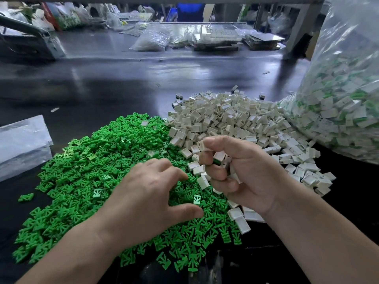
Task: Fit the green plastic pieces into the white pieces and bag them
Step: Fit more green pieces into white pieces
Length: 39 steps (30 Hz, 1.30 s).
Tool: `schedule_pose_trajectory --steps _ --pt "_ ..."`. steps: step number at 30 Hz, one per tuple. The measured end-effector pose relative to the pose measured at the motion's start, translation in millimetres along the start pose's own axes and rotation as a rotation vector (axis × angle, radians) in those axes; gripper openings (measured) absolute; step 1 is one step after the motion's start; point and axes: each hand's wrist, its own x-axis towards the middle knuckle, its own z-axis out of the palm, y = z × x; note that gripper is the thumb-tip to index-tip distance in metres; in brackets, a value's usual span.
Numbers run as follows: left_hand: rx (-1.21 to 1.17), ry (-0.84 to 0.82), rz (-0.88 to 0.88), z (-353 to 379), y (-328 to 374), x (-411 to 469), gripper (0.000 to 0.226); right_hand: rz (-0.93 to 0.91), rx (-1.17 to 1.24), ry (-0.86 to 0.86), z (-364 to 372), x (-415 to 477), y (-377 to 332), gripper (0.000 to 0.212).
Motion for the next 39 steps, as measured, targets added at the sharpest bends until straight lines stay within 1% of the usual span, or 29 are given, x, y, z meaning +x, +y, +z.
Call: schedule_pose_trajectory --steps 4,7,10,12,13,14,16,18,21,23,26,32,35,38,39 --pt "0.054 0.023 0.140 1.5 3.7 2.8 0.053 -0.008 0.000 -0.003 0.4 0.6 1.1 0.010" --pt "0.008 0.007 0.171 4.2 2.7 3.7 0.036 -0.016 -0.014 0.006 0.3 0.8 1.9 0.010" --pt "0.015 0.037 0.191 6.7 3.1 5.7 0.030 -0.019 -0.036 0.018 0.6 0.5 2.5 0.009" --pt "-0.005 0.091 0.197 8.0 2.9 7.2 0.029 -0.021 -0.059 0.024 1.2 0.2 2.9 0.010" --pt "-0.060 0.129 0.170 8.0 3.4 7.3 0.027 -0.022 -0.071 0.028 1.8 0.2 3.2 0.010" --pt "-0.157 0.167 0.098 6.6 3.8 6.7 0.024 -0.025 -0.083 0.033 2.1 -0.3 3.6 0.010" --pt "-0.456 0.239 -0.105 3.9 3.6 5.9 0.014 -0.030 -0.109 0.049 2.3 -0.8 4.1 0.010" --pt "-0.733 0.280 -0.214 2.9 2.1 5.3 0.006 -0.031 -0.135 0.066 2.8 -1.6 4.1 0.012" --pt "-1.019 0.294 -0.257 -1.3 -0.1 5.0 0.006 -0.028 -0.156 0.067 5.2 -2.2 4.4 0.012" --pt "-1.138 0.299 -0.266 -3.0 -0.7 5.0 0.015 -0.031 -0.171 0.060 6.5 -2.8 5.1 0.012" --pt "-1.248 0.308 -0.273 -5.0 -0.2 5.8 0.024 -0.034 -0.198 0.044 7.7 -4.1 5.8 0.013" --pt "-1.334 0.292 -0.272 -4.0 4.2 8.1 0.022 -0.024 -0.231 0.027 11.3 -3.6 9.3 0.011" --pt "-1.461 0.280 -0.315 -2.8 3.5 9.6 0.022 -0.030 -0.243 0.047 11.8 -3.3 10.1 0.009" --pt "-1.605 0.272 -0.385 -3.2 1.2 10.9 0.033 -0.043 -0.236 0.052 11.1 -3.1 9.6 0.010" --pt "-1.626 0.270 -0.400 -3.6 0.8 11.3 0.032 -0.045 -0.236 0.050 11.0 -2.8 9.9 0.011"
